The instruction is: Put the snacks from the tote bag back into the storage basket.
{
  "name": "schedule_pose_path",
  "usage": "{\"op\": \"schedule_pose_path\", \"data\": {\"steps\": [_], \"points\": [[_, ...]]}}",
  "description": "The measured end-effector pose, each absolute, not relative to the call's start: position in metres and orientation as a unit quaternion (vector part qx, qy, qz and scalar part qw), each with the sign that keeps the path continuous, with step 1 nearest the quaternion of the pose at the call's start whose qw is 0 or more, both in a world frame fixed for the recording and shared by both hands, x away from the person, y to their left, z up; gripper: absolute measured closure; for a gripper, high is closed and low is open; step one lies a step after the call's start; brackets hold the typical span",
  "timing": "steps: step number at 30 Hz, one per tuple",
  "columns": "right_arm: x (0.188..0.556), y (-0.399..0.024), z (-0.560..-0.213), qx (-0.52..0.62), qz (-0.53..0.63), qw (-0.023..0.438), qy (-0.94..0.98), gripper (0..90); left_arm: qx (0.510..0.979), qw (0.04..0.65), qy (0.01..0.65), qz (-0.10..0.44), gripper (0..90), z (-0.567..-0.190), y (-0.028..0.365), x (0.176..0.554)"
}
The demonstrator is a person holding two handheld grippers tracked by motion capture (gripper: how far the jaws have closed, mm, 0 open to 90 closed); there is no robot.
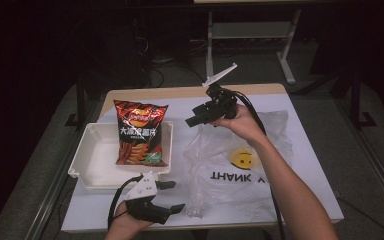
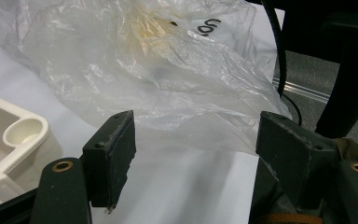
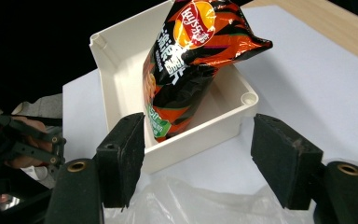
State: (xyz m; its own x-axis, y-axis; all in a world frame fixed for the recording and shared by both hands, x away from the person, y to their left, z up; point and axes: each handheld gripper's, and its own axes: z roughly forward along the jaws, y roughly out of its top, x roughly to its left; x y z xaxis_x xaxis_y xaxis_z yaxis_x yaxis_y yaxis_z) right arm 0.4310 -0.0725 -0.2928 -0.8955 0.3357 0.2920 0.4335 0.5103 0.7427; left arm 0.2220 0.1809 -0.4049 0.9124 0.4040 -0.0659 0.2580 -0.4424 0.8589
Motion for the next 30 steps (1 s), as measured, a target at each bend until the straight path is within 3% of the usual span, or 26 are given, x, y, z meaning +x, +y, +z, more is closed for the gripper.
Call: {"op": "schedule_pose_path", "data": {"steps": [30], "points": [[0.412,-0.127,-0.294,-0.240,-0.450,0.040,-0.859,30.1,0.845,0.490,0.203,0.069,27.0,-0.407,0.183,0.225]]}}
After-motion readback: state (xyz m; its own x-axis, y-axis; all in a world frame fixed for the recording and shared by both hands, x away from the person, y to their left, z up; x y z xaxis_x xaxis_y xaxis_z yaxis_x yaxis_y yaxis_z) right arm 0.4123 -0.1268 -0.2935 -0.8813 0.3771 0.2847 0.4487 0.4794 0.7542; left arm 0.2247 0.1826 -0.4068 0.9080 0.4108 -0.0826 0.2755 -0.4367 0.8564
